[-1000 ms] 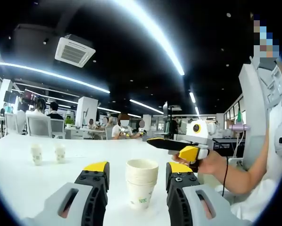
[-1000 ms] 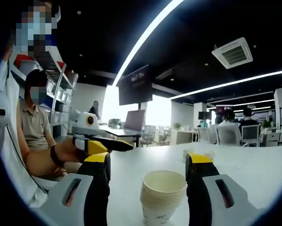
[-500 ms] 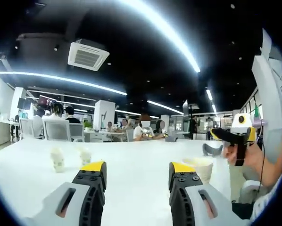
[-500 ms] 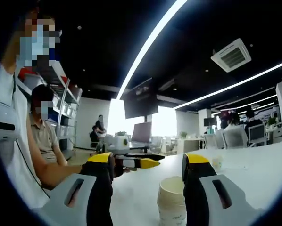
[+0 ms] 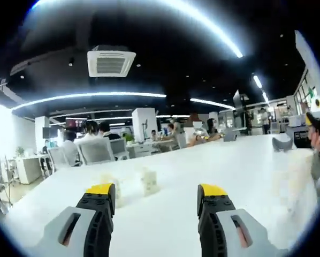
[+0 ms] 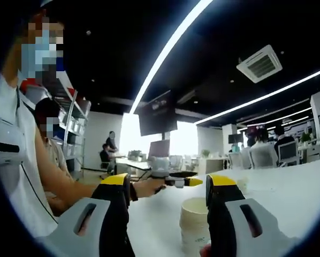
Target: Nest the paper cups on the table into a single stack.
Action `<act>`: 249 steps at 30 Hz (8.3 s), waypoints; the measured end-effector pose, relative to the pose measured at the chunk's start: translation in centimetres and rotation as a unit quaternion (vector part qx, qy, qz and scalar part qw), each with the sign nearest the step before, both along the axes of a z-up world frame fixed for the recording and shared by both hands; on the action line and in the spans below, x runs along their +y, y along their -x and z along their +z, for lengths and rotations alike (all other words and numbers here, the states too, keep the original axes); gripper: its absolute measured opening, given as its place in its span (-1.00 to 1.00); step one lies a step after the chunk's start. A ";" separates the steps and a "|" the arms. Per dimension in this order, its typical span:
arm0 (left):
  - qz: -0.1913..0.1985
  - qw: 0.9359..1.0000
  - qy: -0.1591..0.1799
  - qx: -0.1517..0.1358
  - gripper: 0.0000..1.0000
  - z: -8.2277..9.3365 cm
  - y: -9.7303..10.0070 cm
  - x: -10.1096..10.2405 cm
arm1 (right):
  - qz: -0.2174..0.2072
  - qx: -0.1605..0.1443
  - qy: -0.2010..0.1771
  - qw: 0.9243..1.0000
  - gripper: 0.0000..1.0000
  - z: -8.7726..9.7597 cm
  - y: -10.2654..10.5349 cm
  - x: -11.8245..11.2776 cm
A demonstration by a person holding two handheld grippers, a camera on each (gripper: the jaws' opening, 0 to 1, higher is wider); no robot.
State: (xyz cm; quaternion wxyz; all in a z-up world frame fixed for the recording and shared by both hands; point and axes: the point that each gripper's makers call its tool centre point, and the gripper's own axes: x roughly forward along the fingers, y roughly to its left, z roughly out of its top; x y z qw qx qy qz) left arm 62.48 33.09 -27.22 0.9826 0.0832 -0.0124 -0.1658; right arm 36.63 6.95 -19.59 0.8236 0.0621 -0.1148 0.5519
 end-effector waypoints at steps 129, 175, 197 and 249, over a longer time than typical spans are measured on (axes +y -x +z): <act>-0.264 0.964 0.040 0.013 -0.11 9.3 17.4 -21.0 | -0.078 0.031 -0.023 0.996 0.09 -3.3 1.0 -6.5; -0.267 0.962 0.032 0.051 0.13 2.6 16.9 -23.0 | -0.077 0.026 -0.017 0.997 0.07 -3.4 1.0 -6.1; -0.259 0.962 0.044 0.078 0.03 -0.7 16.8 -22.5 | -0.072 0.027 -0.016 0.997 0.07 -3.6 1.1 -5.8; -0.078 0.991 0.052 0.098 0.34 -2.3 -3.4 -9.8 | -0.082 0.019 -0.007 0.996 0.06 -3.2 0.5 -6.7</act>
